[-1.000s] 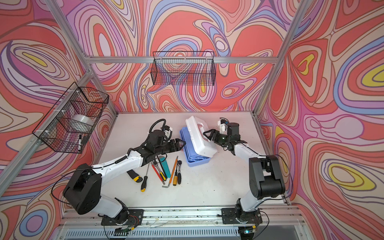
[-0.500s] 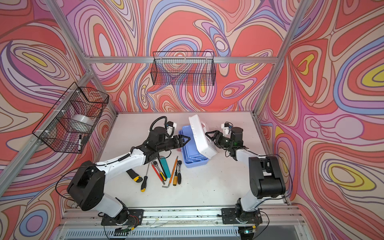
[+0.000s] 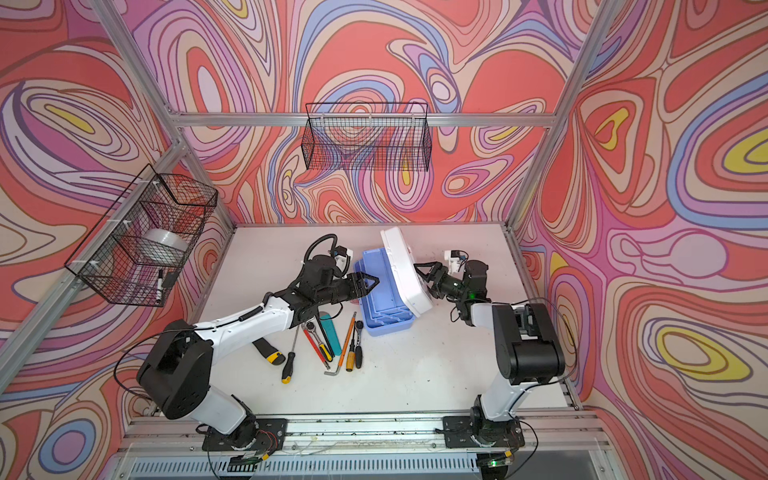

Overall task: Pack the tool kit
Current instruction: 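Hold the lid open with the right gripper while the left moves over the tray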

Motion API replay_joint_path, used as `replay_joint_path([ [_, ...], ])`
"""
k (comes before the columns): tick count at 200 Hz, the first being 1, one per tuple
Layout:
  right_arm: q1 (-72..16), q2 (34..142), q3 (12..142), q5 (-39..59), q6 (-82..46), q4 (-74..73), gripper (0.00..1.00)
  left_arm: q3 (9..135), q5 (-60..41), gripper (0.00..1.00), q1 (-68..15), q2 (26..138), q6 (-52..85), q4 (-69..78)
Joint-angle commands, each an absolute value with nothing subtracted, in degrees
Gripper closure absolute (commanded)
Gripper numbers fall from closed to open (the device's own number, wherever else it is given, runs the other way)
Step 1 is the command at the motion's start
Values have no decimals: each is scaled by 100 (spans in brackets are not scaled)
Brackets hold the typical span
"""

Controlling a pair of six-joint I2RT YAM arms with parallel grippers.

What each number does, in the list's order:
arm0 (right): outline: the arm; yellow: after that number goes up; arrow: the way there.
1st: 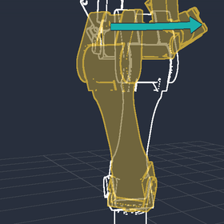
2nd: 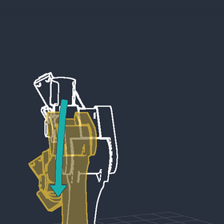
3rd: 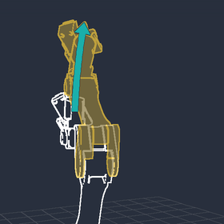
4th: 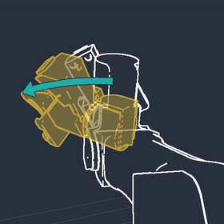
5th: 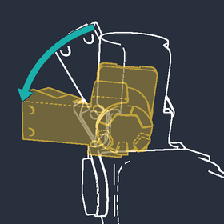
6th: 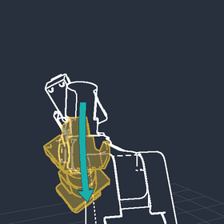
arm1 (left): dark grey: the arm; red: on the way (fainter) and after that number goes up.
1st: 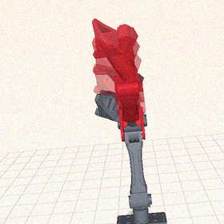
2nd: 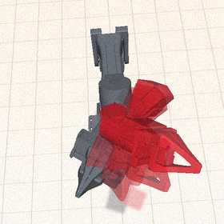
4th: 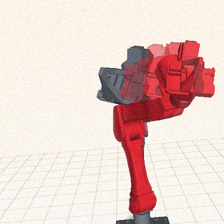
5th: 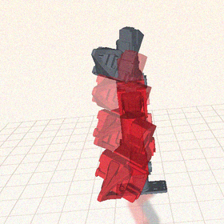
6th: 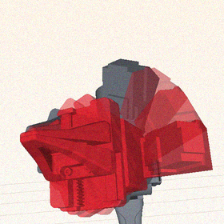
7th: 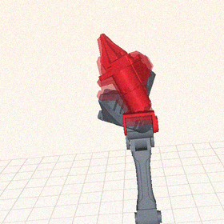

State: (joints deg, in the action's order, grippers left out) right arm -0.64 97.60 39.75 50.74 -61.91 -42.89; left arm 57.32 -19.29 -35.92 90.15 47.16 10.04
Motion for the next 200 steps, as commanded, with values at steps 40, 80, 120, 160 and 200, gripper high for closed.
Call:
replay_joint_path([
  [40, -27, 10043, 3838, 5396, -6903, -5994, 62, 5939, -1926, 44, -3604, 8989, 4779, 1034],
  [80, -26, 10524, 3703, 5429, -7557, -7090, 62, 6332, -2203, 43, -3652, 9170, 4980, 1357],
  [120, -26, 10652, 3622, 5406, -7617, -7278, 62, 6788, -2377, 42, -3785, 9590, 5161, 1611],
  [160, -27, 10813, 3658, 5346, -7807, -7585, 63, 7301, -2659, 43, -3892, 10262, 5478, 1986],
  [200, -27, 10985, 3612, 5323, -7963, -7878, 63, 7793, -2727, 48, -4003, 10750, 5637, 2247],
])
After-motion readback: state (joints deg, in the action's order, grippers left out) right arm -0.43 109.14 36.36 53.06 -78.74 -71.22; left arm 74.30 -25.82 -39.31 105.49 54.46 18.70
